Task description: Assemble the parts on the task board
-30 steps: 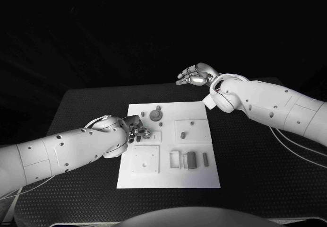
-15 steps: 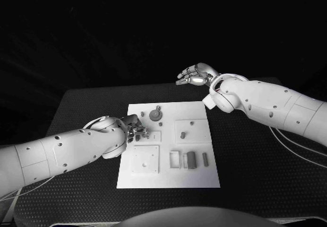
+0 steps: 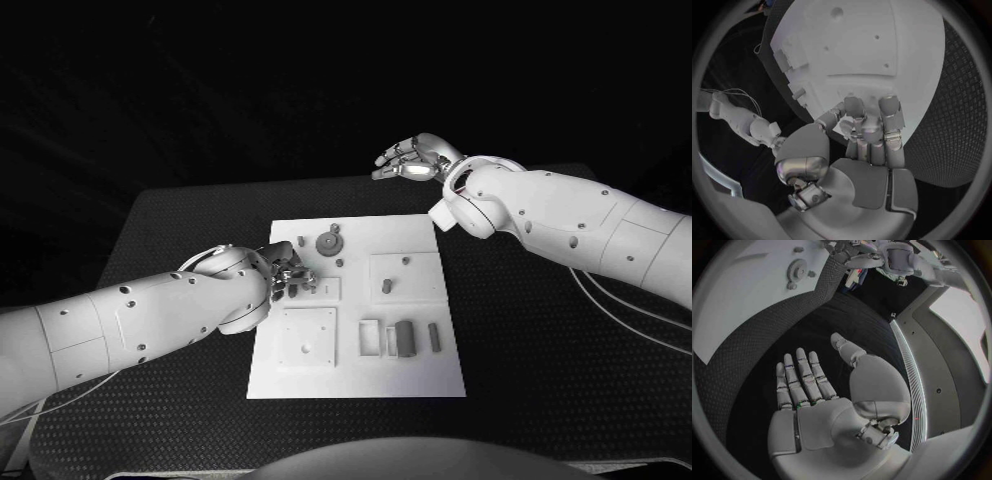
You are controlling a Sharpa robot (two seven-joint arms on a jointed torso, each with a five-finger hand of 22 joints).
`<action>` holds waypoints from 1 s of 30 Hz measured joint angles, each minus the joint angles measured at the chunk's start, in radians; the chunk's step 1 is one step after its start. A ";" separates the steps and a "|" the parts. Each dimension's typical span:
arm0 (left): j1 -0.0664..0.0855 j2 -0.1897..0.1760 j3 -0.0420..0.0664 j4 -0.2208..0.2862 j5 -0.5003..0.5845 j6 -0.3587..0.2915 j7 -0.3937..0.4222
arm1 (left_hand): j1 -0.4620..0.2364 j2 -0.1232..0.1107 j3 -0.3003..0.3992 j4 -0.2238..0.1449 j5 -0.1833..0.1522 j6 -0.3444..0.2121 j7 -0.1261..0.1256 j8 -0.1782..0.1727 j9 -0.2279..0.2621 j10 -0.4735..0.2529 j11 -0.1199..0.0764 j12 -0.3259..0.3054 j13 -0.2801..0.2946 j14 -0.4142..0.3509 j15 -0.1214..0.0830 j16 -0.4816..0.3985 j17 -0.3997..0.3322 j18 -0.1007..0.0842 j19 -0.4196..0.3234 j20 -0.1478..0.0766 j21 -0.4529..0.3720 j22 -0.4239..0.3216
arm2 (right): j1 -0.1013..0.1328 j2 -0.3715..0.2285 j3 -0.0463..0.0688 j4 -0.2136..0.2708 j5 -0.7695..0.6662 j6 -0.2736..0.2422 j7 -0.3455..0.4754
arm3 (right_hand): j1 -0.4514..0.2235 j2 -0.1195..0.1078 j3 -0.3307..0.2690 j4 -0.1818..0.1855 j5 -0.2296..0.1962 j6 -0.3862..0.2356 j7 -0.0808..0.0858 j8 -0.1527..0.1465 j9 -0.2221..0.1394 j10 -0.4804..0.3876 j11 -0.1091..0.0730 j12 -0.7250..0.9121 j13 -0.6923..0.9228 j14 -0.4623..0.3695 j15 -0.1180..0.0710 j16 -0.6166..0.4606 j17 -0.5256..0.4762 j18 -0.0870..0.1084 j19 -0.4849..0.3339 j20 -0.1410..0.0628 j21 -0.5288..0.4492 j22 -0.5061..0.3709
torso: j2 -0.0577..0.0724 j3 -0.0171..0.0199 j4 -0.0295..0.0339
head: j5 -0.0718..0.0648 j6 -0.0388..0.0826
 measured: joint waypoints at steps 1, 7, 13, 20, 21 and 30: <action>0.000 0.002 0.000 -0.002 0.000 0.001 0.000 | 0.000 0.000 0.000 0.000 -0.001 0.000 0.000 0.000 0.000 0.000 0.000 0.000 0.000 0.000 0.000 0.000 -0.001 0.000 0.000 0.000 0.000 0.000 | 0.000 0.000 0.000 0.000 0.000 0.000 0.000 | 0.000 0.000 0.000 0.000 0.000 0.000 0.000 0.000 0.000 0.000 0.000 0.000 0.000 0.000 0.000 0.000 0.000 0.000 0.000 0.000 0.000 0.000 | 0.000 0.0000 0.0000 | 0.000 0.000; 0.001 0.011 0.001 -0.011 0.005 0.009 -0.001 | 0.000 0.000 0.000 0.000 -0.007 0.000 0.000 0.000 -0.001 0.000 0.000 0.000 -0.001 0.000 0.000 0.000 -0.001 0.000 0.000 0.000 0.000 0.000 | 0.000 0.000 0.000 0.000 0.000 0.000 0.000 | 0.000 0.000 0.000 0.000 0.000 0.000 0.000 0.000 0.000 0.000 0.000 0.000 -0.001 0.000 0.000 0.000 0.000 0.000 0.000 0.000 0.000 0.000 | 0.000 0.0006 0.0000 | 0.000 0.000; 0.003 0.012 0.002 -0.014 0.010 0.019 -0.001 | 0.000 0.000 0.000 0.000 -0.031 0.000 0.000 0.000 -0.001 0.001 0.001 0.000 -0.002 0.001 0.001 0.000 -0.003 0.000 0.000 0.000 -0.004 0.000 | 0.000 0.000 0.000 0.000 0.000 0.000 0.000 | 0.000 0.000 0.000 0.000 0.000 0.000 0.000 0.000 -0.001 0.000 0.000 0.000 -0.001 0.000 0.000 0.000 0.000 0.000 0.000 0.000 0.000 0.001 | 0.000 0.0007 -0.0003 | -0.001 -0.001; 0.004 0.012 0.003 -0.012 0.014 0.036 -0.001 | 0.000 0.000 0.008 -0.001 -0.022 0.000 0.000 0.000 -0.001 -0.002 0.005 0.000 -0.002 0.001 0.001 0.000 -0.003 0.000 0.000 0.000 -0.004 0.000 | -0.002 0.000 0.000 -0.001 0.000 0.000 0.000 | 0.000 0.000 0.000 0.000 0.000 0.000 0.000 0.000 -0.001 0.000 0.000 -0.004 -0.002 0.003 0.003 0.000 0.000 0.000 0.000 0.000 0.000 0.001 | 0.000 0.0010 -0.0006 | -0.002 -0.003; 0.004 0.011 0.003 -0.012 0.014 0.038 -0.001 | 0.004 -0.004 0.008 -0.001 -0.018 0.000 0.000 0.000 -0.001 -0.002 0.006 0.000 -0.002 0.001 0.001 0.000 -0.003 0.000 0.000 0.000 -0.004 0.000 | -0.003 0.000 0.000 -0.002 0.000 0.000 0.000 | 0.000 0.000 0.000 0.000 0.000 0.000 0.000 0.000 -0.001 0.000 0.000 -0.004 -0.002 0.003 0.003 0.000 0.000 0.000 0.000 0.000 0.000 0.001 | 0.000 0.0009 -0.0007 | -0.002 -0.003; 0.005 0.009 0.004 -0.008 0.017 0.058 -0.001 | 0.010 -0.010 0.008 -0.001 0.002 0.000 0.000 0.000 -0.001 -0.004 0.004 0.004 -0.003 0.001 0.001 0.000 -0.003 0.000 0.000 0.001 -0.004 0.000 | -0.008 0.001 0.000 -0.002 0.000 0.001 0.000 | 0.000 0.000 0.000 0.000 0.000 0.000 0.000 0.000 -0.001 0.000 0.000 -0.004 -0.003 0.003 0.003 0.000 0.000 0.000 0.000 0.000 -0.004 0.002 | 0.000 0.0007 -0.0001 | -0.001 -0.005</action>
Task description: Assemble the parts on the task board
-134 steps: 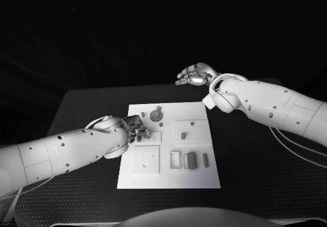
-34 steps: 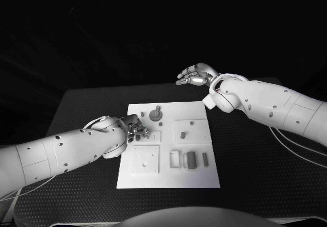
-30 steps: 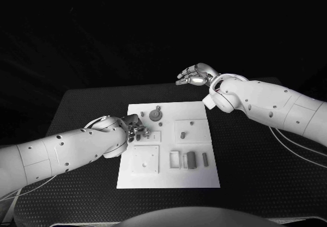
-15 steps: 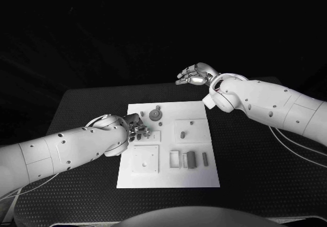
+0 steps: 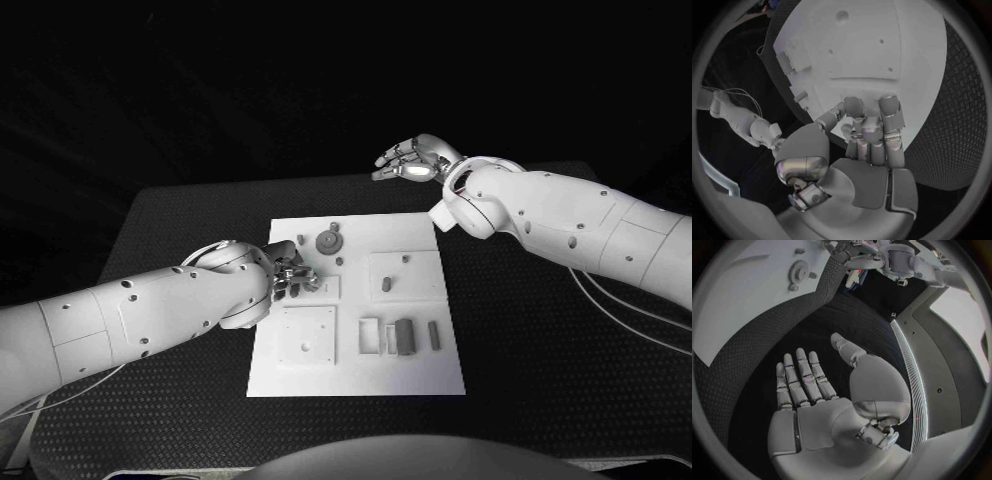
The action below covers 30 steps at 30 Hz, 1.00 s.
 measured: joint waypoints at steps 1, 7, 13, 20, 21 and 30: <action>0.000 0.000 0.000 0.000 0.000 0.002 0.000 | 0.000 0.000 0.000 0.000 0.000 0.000 0.000 0.000 0.000 0.000 0.000 0.000 0.000 0.000 0.000 0.000 0.000 0.000 0.000 0.000 0.000 0.000 | 0.000 0.000 0.000 0.000 0.000 0.000 0.000 | 0.000 0.000 0.000 0.000 0.000 0.000 0.000 0.000 0.000 0.000 0.000 0.000 0.000 0.000 0.000 -0.004 0.000 0.000 0.000 0.000 0.000 0.000 | 0.000 -0.0001 0.0001 | 0.000 0.000; 0.001 0.000 0.001 0.000 -0.001 0.010 -0.001 | 0.000 0.000 0.000 -0.001 0.006 0.000 0.000 0.000 0.000 0.000 0.000 0.000 0.000 -0.002 -0.002 0.000 0.000 0.000 0.000 0.000 0.000 0.001 | 0.000 -0.001 0.000 -0.002 0.000 0.000 0.000 | 0.000 0.000 0.000 0.000 0.000 0.000 0.000 0.000 -0.001 0.000 0.000 0.000 0.000 0.000 0.000 -0.004 0.000 0.000 0.000 0.000 0.000 0.001 | 0.000 -0.0006 0.0003 | 0.001 0.000; 0.001 0.000 0.001 0.001 -0.006 0.014 -0.003 | 0.000 0.000 0.000 -0.001 0.006 0.000 0.000 0.000 -0.001 0.000 0.000 0.000 0.000 -0.002 -0.002 0.000 0.000 0.000 -0.002 0.002 0.000 0.001 | 0.000 -0.002 0.000 -0.002 0.000 0.000 0.000 | 0.000 0.000 0.000 0.000 0.000 0.000 0.000 0.000 -0.001 0.000 0.000 0.000 0.000 0.000 0.000 -0.004 0.000 0.000 0.000 0.000 0.000 0.001 | 0.000 -0.0006 0.0001 | 0.001 0.000; 0.001 -0.001 0.001 0.003 -0.012 0.015 -0.005 | 0.000 0.000 0.000 -0.001 0.006 0.001 -0.001 0.000 -0.001 0.000 0.000 0.000 0.000 -0.002 -0.002 0.000 0.000 0.000 -0.002 0.002 0.000 0.001 | -0.001 -0.002 0.000 -0.002 0.000 0.000 0.000 | 0.000 0.000 0.000 0.000 0.000 0.000 0.000 0.000 -0.001 0.000 0.000 0.000 -0.001 0.000 0.000 -0.004 0.000 0.000 0.000 0.000 0.000 0.001 | 0.000 -0.0006 0.0000 | 0.001 -0.001; 0.001 -0.001 0.001 0.003 -0.013 0.015 -0.005 | 0.000 0.000 0.000 -0.001 0.006 0.002 -0.002 0.000 -0.001 0.000 0.000 0.000 0.000 -0.002 -0.002 0.000 0.000 0.000 -0.002 0.002 0.000 0.001 | -0.001 -0.002 0.000 -0.001 0.000 0.000 0.000 | 0.000 0.000 0.000 0.000 0.000 0.000 0.000 0.000 -0.001 0.000 0.000 0.000 -0.001 0.000 0.000 -0.004 0.000 0.000 0.000 0.000 0.000 0.001 | 0.000 -0.0006 0.0000 | 0.001 -0.001; 0.001 -0.001 0.001 0.005 -0.027 0.015 -0.010 | 0.000 0.000 0.000 -0.001 -0.024 0.004 -0.003 0.000 -0.003 0.001 0.000 0.000 -0.001 -0.002 -0.002 0.000 -0.002 0.000 -0.002 0.002 0.000 0.000 | -0.001 -0.002 0.000 -0.002 0.001 0.000 0.000 | 0.000 0.000 0.000 0.000 0.000 0.000 0.000 0.000 -0.002 0.000 0.000 0.000 -0.002 0.000 0.000 -0.004 0.000 0.000 0.000 0.000 0.000 0.002 | 0.000 -0.0007 0.0001 | 0.001 0.000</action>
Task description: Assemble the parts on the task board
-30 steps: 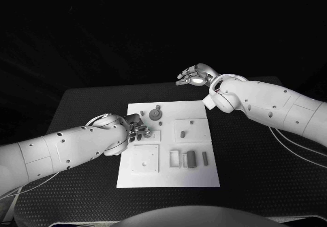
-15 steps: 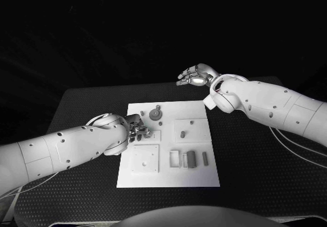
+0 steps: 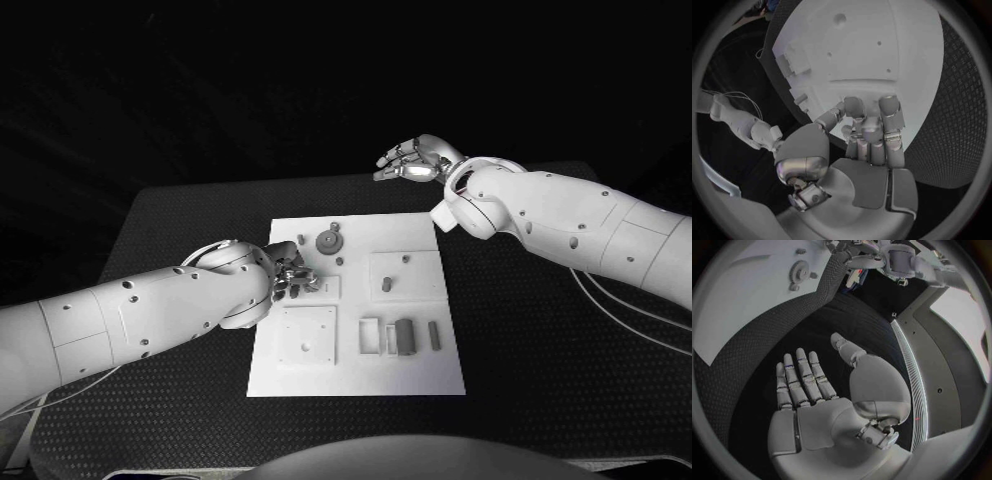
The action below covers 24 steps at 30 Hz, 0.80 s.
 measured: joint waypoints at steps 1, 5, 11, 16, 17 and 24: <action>0.000 0.000 0.000 0.000 -0.001 0.000 -0.001 | 0.000 0.000 -0.001 -0.001 -0.001 0.000 0.000 0.000 0.000 0.000 0.000 0.000 0.000 0.000 0.000 0.000 0.000 0.000 0.000 0.000 0.000 0.000 | 0.000 0.000 0.000 0.000 0.000 0.000 0.000 | 0.000 0.000 0.000 0.000 0.000 0.000 0.000 0.000 0.000 0.000 0.000 0.000 0.000 0.000 0.000 0.000 0.000 0.000 0.000 0.000 0.000 0.000 | 0.000 0.0000 -0.0001 | 0.000 0.000; 0.000 -0.001 0.000 0.001 -0.005 0.001 -0.003 | 0.000 0.000 -0.001 -0.001 -0.002 0.003 0.000 0.000 0.000 0.001 -0.001 0.004 0.000 0.000 0.000 0.000 -0.001 0.000 0.001 0.001 0.000 0.000 | 0.000 0.000 0.000 0.000 0.000 0.000 0.000 | 0.000 0.000 0.000 0.000 0.000 0.000 0.000 0.000 0.000 0.000 0.000 0.000 0.000 0.000 0.000 0.000 0.000 0.000 0.000 0.000 0.000 0.000 | 0.000 0.0004 -0.0004 | 0.000 0.000; 0.000 -0.006 0.000 0.001 -0.010 0.001 -0.009 | 0.000 0.000 -0.002 0.000 -0.005 0.004 0.000 0.001 0.001 0.000 0.001 0.004 0.000 0.000 0.000 0.000 -0.001 0.000 -0.003 -0.002 0.000 0.000 | 0.000 0.000 0.000 0.000 0.000 0.000 0.000 | 0.000 0.000 0.000 0.000 0.000 0.000 0.000 0.000 0.000 0.004 0.004 0.000 -0.001 0.000 0.000 0.000 0.000 0.000 0.000 0.000 0.000 0.001 | 0.000 0.0003 -0.0001 | -0.001 -0.002; 0.000 -0.007 0.000 0.002 -0.012 0.000 -0.010 | 0.000 0.000 -0.002 0.000 -0.006 0.005 0.000 0.001 0.001 -0.003 0.002 0.004 0.000 0.000 0.000 0.000 -0.001 0.000 -0.004 -0.001 0.000 0.000 | 0.000 0.000 0.000 0.000 0.000 0.000 0.000 | 0.000 0.000 0.000 0.000 0.000 0.000 0.000 0.000 0.000 0.004 0.004 0.000 -0.001 0.000 0.000 0.000 0.000 0.000 0.000 0.000 0.000 0.001 | 0.000 0.0001 -0.0001 | -0.001 0.000; 0.000 -0.007 0.000 0.002 -0.012 0.000 -0.011 | 0.000 0.000 -0.002 0.000 -0.006 0.005 0.000 0.001 0.001 -0.003 0.002 0.004 0.000 0.000 0.000 0.000 -0.001 0.000 -0.004 -0.001 0.000 0.000 | 0.000 0.000 0.000 0.000 0.000 0.000 0.000 | 0.000 0.000 0.000 0.000 0.000 0.000 0.000 0.000 0.000 0.004 0.004 0.000 -0.001 0.000 0.000 0.000 0.000 0.000 0.000 0.000 0.000 0.001 | 0.000 0.0001 -0.0001 | -0.001 0.000; 0.000 -0.007 0.000 0.002 -0.014 0.000 -0.011 | 0.000 0.000 -0.004 -0.001 -0.009 0.005 0.000 0.001 0.001 -0.003 0.002 0.004 0.000 0.000 0.000 0.000 -0.001 0.000 -0.004 -0.001 0.000 0.000 | 0.000 0.000 0.000 0.000 0.000 0.000 0.000 | 0.000 0.000 0.000 0.000 0.000 0.000 0.000 0.000 0.000 0.004 0.004 0.000 -0.001 0.000 0.000 0.000 0.000 0.000 0.000 0.000 0.000 0.001 | 0.000 0.0000 -0.0001 | -0.002 0.000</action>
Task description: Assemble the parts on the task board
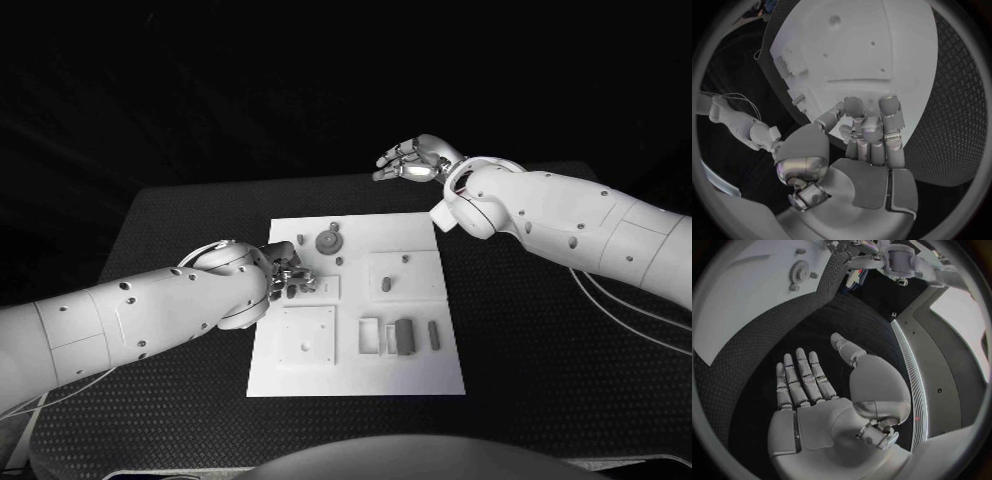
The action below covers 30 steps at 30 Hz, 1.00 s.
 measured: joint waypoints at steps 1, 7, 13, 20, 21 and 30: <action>0.000 0.000 0.000 0.000 0.000 0.000 0.000 | 0.000 0.000 0.000 0.000 0.000 0.000 0.000 0.000 0.000 0.000 0.000 0.000 0.000 0.000 0.000 0.000 0.000 0.000 0.000 0.000 0.000 0.000 | 0.000 0.000 0.000 0.000 0.000 0.000 0.000 | 0.000 0.000 0.000 0.000 0.000 0.000 0.000 0.000 0.000 0.000 0.000 0.000 -0.001 0.000 0.000 0.000 0.000 0.000 0.000 0.000 0.000 0.000 | 0.000 0.0000 0.0000 | 0.000 0.000; 0.000 0.002 0.000 -0.001 -0.001 -0.004 -0.002 | 0.000 0.000 -0.001 0.001 -0.005 0.000 0.000 -0.004 0.000 0.000 0.000 0.000 0.000 0.000 0.000 0.000 -0.001 0.000 0.000 0.000 0.000 0.000 | 0.000 0.000 0.000 0.000 0.000 0.000 0.000 | 0.000 0.000 0.000 0.000 0.000 0.000 0.000 0.000 -0.001 0.000 0.000 0.000 -0.001 0.000 0.000 0.000 0.000 0.000 0.000 0.000 0.000 0.001 | 0.000 0.0001 0.0000 | 0.001 0.000; -0.001 0.003 -0.001 -0.001 -0.002 -0.011 -0.002 | 0.000 0.000 -0.001 0.001 -0.015 0.000 0.000 -0.005 0.000 0.000 0.000 0.000 0.000 0.000 0.000 0.000 -0.002 0.000 0.000 0.000 0.000 0.000 | 0.000 0.000 0.000 0.000 0.000 0.000 0.000 | 0.000 0.000 0.000 0.000 0.000 0.000 0.000 0.000 -0.001 0.000 0.000 0.000 -0.001 0.000 0.000 0.000 -0.001 0.000 0.000 0.000 0.000 0.001 | 0.000 0.0004 -0.0003 | 0.001 0.001; -0.002 0.003 -0.001 -0.001 -0.003 -0.014 -0.002 | 0.000 0.000 -0.002 0.003 -0.016 0.001 0.000 -0.005 0.000 0.000 0.000 0.000 0.000 0.000 0.000 0.000 -0.002 0.000 0.000 0.000 0.000 0.000 | 0.000 0.000 0.000 0.000 0.000 0.000 0.000 | 0.000 0.000 0.000 0.000 0.000 0.000 0.000 0.000 -0.001 0.000 0.000 0.000 -0.002 0.000 0.000 0.000 -0.001 0.000 0.000 0.000 -0.004 0.002 | 0.000 0.0009 -0.0004 | 0.001 0.001; -0.002 0.003 -0.001 -0.001 -0.003 -0.015 -0.002 | 0.000 0.000 -0.001 0.004 -0.016 0.001 0.000 -0.005 0.000 0.001 -0.001 0.000 0.000 0.000 0.000 0.000 -0.002 0.000 0.000 0.000 0.000 0.000 | 0.000 -0.001 0.000 0.000 0.000 0.000 0.000 | 0.000 0.000 0.000 0.000 0.000 0.000 0.000 0.000 -0.001 0.000 0.000 0.000 -0.002 0.000 0.000 0.000 -0.001 0.000 0.000 0.000 -0.004 0.002 | 0.000 0.0010 -0.0004 | 0.001 0.001; -0.003 0.003 -0.001 0.000 -0.004 -0.019 -0.001 | 0.000 0.000 -0.001 0.004 -0.019 0.002 -0.001 -0.004 0.000 0.002 -0.002 0.000 0.000 0.000 0.000 0.000 -0.002 0.000 0.000 0.000 0.000 0.000 | 0.000 -0.001 0.000 0.000 0.000 0.000 0.000 | 0.000 0.000 0.000 0.000 0.000 0.000 0.000 0.000 -0.001 0.000 0.000 0.000 -0.002 0.000 0.000 0.000 -0.001 0.000 0.000 0.000 -0.004 0.002 | 0.000 0.0008 -0.0003 | -0.001 0.002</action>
